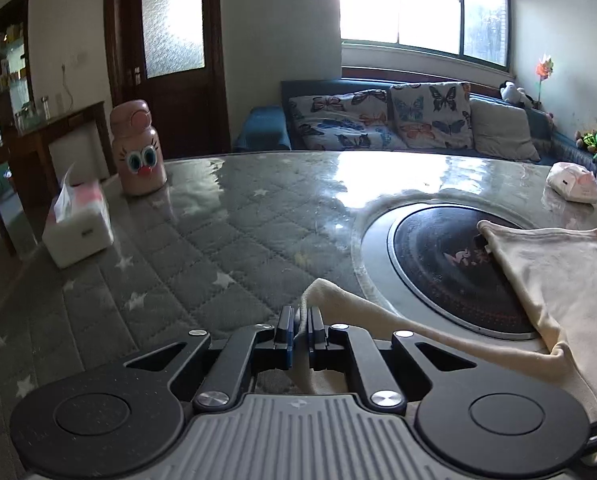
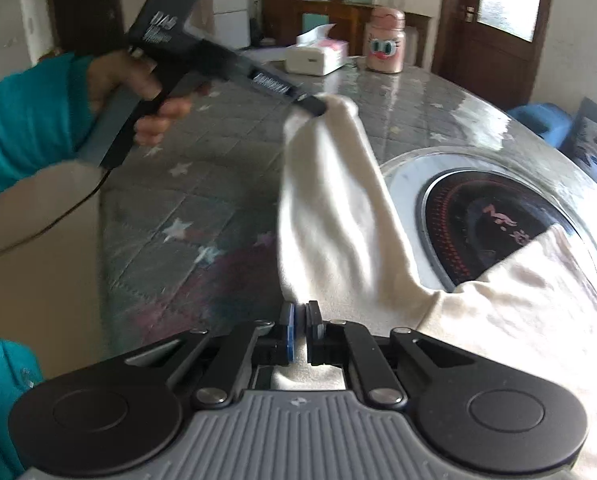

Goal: Fold clothes

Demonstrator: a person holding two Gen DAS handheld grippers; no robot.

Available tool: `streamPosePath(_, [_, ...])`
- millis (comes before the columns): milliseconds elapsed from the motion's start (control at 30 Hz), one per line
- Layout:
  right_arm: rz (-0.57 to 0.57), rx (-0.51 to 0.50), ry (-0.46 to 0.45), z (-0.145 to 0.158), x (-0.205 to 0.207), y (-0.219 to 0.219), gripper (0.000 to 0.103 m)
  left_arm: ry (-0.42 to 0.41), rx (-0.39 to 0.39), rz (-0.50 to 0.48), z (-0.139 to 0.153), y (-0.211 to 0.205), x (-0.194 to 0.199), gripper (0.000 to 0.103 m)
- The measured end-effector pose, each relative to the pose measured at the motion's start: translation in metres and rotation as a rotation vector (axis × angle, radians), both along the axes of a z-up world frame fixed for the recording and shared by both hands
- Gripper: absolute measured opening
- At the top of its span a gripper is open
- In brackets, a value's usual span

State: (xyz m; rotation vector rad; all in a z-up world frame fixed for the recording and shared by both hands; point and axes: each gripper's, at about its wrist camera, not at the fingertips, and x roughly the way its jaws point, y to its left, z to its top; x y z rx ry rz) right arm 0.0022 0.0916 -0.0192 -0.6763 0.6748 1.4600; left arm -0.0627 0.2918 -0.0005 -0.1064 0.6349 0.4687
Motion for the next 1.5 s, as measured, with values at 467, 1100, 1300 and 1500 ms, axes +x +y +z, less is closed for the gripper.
streamPosePath(467, [-0.019, 0.018, 0.054, 0.006, 0.000, -0.017, 0.039, 0.040, -0.029, 0.094, -0.009, 0.002, -0.006, 0.056])
streamPosePath(1100, [-0.008, 0.048, 0.079, 0.003, -0.012, -0.034, 0.051, 0.021, -0.121, -0.155, -0.019, -0.107, -0.002, 0.061])
streamPosePath(1300, [-0.056, 0.071, 0.075, 0.003, -0.010, -0.038, 0.057, 0.040, -0.076, -0.097, -0.028, -0.109, -0.012, 0.068])
streamPosePath(1500, [-0.052, 0.065, 0.082, -0.002, -0.011, -0.029, 0.059, 0.028, -0.109, -0.019, -0.030, -0.096, -0.026, 0.073])
